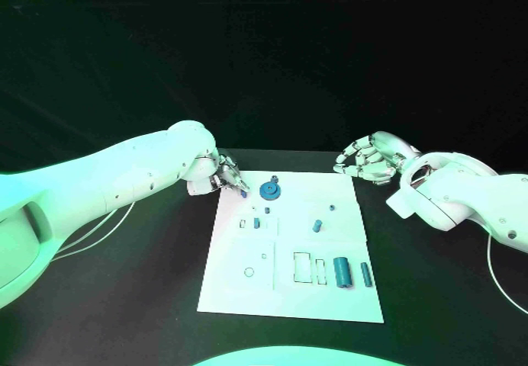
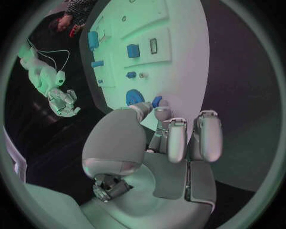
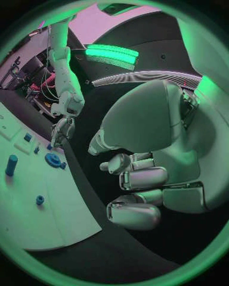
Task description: Assemble the parts on the task board
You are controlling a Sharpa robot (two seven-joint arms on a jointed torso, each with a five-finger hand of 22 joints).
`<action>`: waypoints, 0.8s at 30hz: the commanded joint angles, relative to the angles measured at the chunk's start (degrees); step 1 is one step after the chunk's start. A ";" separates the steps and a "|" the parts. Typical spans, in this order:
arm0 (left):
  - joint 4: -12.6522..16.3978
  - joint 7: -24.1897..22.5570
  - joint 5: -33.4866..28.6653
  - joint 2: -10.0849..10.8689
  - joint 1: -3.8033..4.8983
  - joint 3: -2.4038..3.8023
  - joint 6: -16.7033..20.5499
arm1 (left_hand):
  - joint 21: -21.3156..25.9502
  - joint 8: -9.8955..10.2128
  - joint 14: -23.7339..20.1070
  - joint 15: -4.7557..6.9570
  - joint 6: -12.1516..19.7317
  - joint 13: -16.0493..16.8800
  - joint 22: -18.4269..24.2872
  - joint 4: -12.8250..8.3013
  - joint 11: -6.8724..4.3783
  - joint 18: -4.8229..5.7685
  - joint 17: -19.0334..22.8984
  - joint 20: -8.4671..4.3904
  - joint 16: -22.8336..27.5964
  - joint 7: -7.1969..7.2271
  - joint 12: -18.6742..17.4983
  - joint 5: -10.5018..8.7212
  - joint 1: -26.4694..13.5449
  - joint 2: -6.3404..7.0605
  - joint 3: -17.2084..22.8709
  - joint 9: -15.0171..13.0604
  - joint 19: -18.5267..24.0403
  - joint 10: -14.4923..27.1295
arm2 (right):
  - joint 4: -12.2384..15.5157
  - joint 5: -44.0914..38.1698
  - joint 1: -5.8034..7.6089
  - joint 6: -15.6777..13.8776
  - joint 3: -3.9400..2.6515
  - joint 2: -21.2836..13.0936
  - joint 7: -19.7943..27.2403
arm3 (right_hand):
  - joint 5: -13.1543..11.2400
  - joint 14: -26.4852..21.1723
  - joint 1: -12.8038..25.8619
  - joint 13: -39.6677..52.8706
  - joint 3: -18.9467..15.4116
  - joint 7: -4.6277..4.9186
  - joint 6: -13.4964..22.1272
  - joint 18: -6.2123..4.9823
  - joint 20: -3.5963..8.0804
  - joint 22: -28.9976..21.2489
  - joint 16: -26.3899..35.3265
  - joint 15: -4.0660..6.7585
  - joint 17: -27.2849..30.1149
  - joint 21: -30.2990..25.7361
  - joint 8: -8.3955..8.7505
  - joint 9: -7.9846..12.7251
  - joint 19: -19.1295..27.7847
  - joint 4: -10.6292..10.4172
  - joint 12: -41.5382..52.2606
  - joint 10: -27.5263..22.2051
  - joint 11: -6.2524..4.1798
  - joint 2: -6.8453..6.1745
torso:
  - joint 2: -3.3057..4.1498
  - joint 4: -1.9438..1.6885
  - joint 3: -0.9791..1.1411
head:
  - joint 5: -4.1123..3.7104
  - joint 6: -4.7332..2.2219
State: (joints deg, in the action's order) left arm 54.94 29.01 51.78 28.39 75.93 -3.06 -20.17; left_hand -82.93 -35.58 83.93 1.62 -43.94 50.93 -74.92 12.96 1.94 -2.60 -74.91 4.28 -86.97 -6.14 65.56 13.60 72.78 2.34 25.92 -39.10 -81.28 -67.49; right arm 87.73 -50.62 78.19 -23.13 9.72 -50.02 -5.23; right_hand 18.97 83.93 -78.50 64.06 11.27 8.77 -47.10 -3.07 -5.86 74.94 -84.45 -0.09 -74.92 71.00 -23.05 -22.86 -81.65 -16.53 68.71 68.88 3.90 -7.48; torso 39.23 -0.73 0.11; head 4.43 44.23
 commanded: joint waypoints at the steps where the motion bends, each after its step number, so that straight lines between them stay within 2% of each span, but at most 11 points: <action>1: 0.00 -0.44 -1.14 0.07 -0.10 -0.06 -0.32 | -0.33 -0.58 4.37 0.47 0.11 -0.24 -2.33 -1.67 -0.40 -0.39 -8.88 -0.20 -0.29 0.16 0.07 0.04 1.62 -0.24 3.10 -0.16 -0.16 0.03 | 0.04 -0.63 -0.01 0.92 -0.01 0.01 0.34 | 0.39 3.60 0.29 0.01 0.43 -0.06 0.27 -0.83 -0.02 7.97 0.28 0.31 -5.10 -0.25 -0.36 -0.05 0.25 0.06 -0.18 -0.29 0.04 -0.33 | -0.02 -0.02 -0.01 | 0.01 -0.07; 3: 0.03 -0.43 -1.53 0.18 -0.10 -0.06 -0.24 | -0.33 -1.12 4.35 0.39 0.41 -0.43 -2.38 -3.77 -0.34 -0.39 -8.83 -0.17 -0.27 0.03 -0.05 0.20 2.14 0.29 7.10 -0.47 -0.15 -0.03 | 0.02 -0.63 -0.01 0.94 -0.01 0.02 0.35 | 0.39 3.60 0.29 0.01 0.43 -0.06 0.27 -0.83 -0.02 7.97 0.28 0.31 -5.10 -0.25 -0.36 -0.05 0.25 0.06 -0.18 -0.29 0.04 -0.33 | -0.04 -0.01 -0.01 | 0.04 -0.10; 4: 0.03 -0.43 -1.56 0.19 -0.10 -0.06 -0.23 | -0.30 -1.26 4.37 0.32 0.45 -0.49 -2.34 -4.02 -0.35 -0.40 -8.88 -0.15 -0.29 -0.01 -0.07 0.17 1.87 0.50 7.81 -0.55 -0.11 -0.06 | 0.02 -0.63 -0.01 0.94 -0.01 0.02 0.35 | 0.39 3.60 0.29 0.01 0.43 -0.06 0.27 -0.83 -0.02 7.97 0.28 0.31 -5.10 -0.25 -0.36 -0.05 0.25 0.06 -0.18 -0.29 0.04 -0.33 | -0.04 -0.01 0.00 | 0.04 -0.10; 6: 0.11 -0.45 -2.00 0.36 -0.10 -0.06 -0.09 | -0.35 -1.82 4.34 0.35 0.59 -0.53 -2.46 -5.84 -0.25 -0.39 -8.79 -0.09 -0.26 -0.11 -0.06 0.34 1.55 1.05 11.23 -0.89 -0.15 -0.16 | 0.00 -0.63 -0.01 0.96 -0.01 0.02 0.35 | 0.39 3.60 0.29 0.01 0.43 -0.06 0.27 -0.83 -0.02 7.97 0.28 0.31 -5.10 -0.25 -0.36 -0.05 0.25 0.06 -0.18 -0.29 0.04 -0.33 | -0.04 0.00 0.00 | 0.09 -0.12; 8: 0.31 -0.43 -2.61 0.64 -0.10 -0.06 0.14 | -0.39 -2.56 4.32 0.21 0.47 -0.42 -2.55 -7.79 -0.21 -0.39 -8.68 -0.01 -0.21 -0.31 0.16 0.51 0.26 1.80 15.24 -1.30 -0.16 -0.49 | -0.02 -0.63 -0.01 0.97 -0.01 0.00 0.35 | 0.39 3.60 0.29 0.01 0.43 -0.06 0.27 -0.83 -0.02 7.97 0.28 0.31 -5.10 -0.25 -0.36 -0.05 0.25 0.06 -0.18 -0.29 0.04 -0.33 | -0.03 0.00 0.03 | 0.19 -0.14; 15: 2.27 -0.48 -5.51 2.62 -0.10 0.04 1.68 | -0.65 -4.05 4.21 0.45 -0.39 1.00 -3.00 -11.33 -0.38 -0.33 -8.21 -0.13 -0.02 -0.07 1.46 1.71 -2.96 3.16 21.62 -2.08 -0.36 -1.96 | -0.11 -0.64 -0.01 1.01 -0.01 -0.05 0.37 | 0.39 3.60 0.29 0.01 0.43 -0.06 0.27 -0.83 -0.02 7.97 0.28 0.31 -5.10 -0.25 -0.36 -0.05 0.25 0.06 -0.18 -0.29 0.04 -0.33 | -0.08 -0.02 0.01 | 0.24 -0.17; 20: 5.69 -0.80 -7.62 5.13 -0.08 0.11 3.38 | -0.95 -4.91 4.15 0.80 -1.28 2.21 -3.50 -12.62 -0.77 -0.24 -7.83 -0.41 0.13 0.34 2.46 5.48 -5.30 4.20 23.67 -2.44 -0.65 -3.29 | -0.20 -0.64 -0.01 0.98 -0.01 -0.12 0.37 | 0.39 3.60 0.29 0.01 0.43 -0.06 0.27 -0.83 -0.02 7.97 0.28 0.31 -5.10 -0.25 -0.36 -0.05 0.25 0.06 -0.18 -0.29 0.04 -0.33 | -0.10 -0.14 0.05 | 0.15 -0.22; 24: 10.43 -1.07 -8.20 8.07 -0.06 0.15 5.23 | -1.26 -5.43 4.17 1.15 -2.17 3.54 -4.03 -13.53 -1.18 -0.13 -7.82 -0.70 0.12 0.75 3.35 8.78 -6.79 4.88 24.34 -2.70 -0.99 -4.64 | -0.33 -0.64 -0.01 0.91 0.00 -0.13 0.40 | 0.45 3.57 0.29 -0.07 0.62 -0.07 0.27 -0.85 -0.01 7.95 0.38 0.33 -4.96 -0.37 -0.38 -0.09 0.28 0.08 -0.25 -0.32 0.03 -0.43 | -0.09 -0.11 0.04 | 0.42 -0.28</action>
State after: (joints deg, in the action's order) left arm 64.01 28.91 46.06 35.97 75.84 -2.98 -17.50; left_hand -83.99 -40.71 83.94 2.47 -45.30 54.32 -74.92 8.72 0.69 -2.60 -74.91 3.67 -86.97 -5.82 68.74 21.98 66.44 7.39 40.73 -39.01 -81.89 -71.69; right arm 87.44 -50.67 78.19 -22.94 9.72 -50.13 -5.24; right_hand 19.22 83.92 -78.50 64.06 11.66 8.77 -47.11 -3.07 -5.86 74.92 -84.45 -0.09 -74.91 71.00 -23.05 -22.90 -81.65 -16.44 68.71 68.88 3.90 -7.48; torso 39.13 -0.83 0.13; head 4.71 43.95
